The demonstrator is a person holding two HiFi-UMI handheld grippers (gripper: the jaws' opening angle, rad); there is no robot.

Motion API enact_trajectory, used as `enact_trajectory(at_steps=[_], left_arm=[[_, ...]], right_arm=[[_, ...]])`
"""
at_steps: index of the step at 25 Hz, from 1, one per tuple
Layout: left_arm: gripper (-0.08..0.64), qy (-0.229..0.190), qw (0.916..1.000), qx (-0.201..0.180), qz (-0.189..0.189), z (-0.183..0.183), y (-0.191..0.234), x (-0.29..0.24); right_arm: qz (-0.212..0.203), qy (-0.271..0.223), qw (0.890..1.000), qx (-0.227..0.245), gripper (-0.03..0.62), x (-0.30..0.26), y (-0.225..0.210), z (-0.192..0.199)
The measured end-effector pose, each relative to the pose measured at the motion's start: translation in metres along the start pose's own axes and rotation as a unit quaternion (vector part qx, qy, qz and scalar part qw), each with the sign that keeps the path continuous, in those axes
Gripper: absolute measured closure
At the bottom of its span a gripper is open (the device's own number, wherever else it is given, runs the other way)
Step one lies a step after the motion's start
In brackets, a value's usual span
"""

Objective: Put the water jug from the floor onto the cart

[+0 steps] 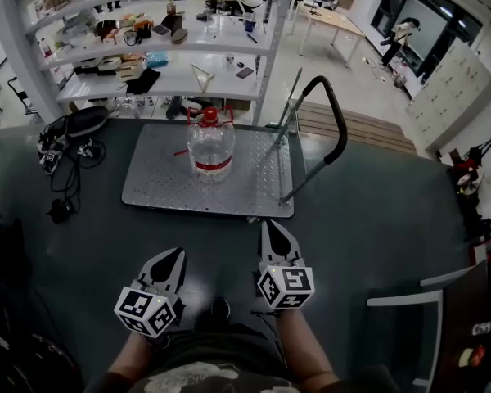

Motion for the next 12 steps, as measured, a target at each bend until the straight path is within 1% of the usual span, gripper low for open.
enact_trajectory(at_steps=[4, 8, 12], left_arm=[[0.552, -0.012, 0.9999, 0.009, -0.007, 0.002, 0.008, 0.032], [0.552, -0.018, 0.9996, 0.016, -0.015, 0.012, 0.013, 0.076], [0.552, -0.019, 0.9992, 0.024, -0.024, 0.021, 0.018, 0.122]], right_arm=[[-0.008, 0.016, 1.000, 0.007, 0.600, 0.010, 0.032, 0.012], [-0.017, 0.030, 0.999, 0.018, 0.600, 0.028, 0.067, 0.023], [-0.010, 0.036, 0.999, 0.024, 0.601, 0.054, 0.098, 0.031]])
Point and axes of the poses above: the fingertips, and each gripper's own axes: x backward along the fingers, y to its left, z out of its underside, the point moved 8 cm from there along x, backward along the fingers, and after that the axes turned 1 degree about -y, right-handed, at the moved point
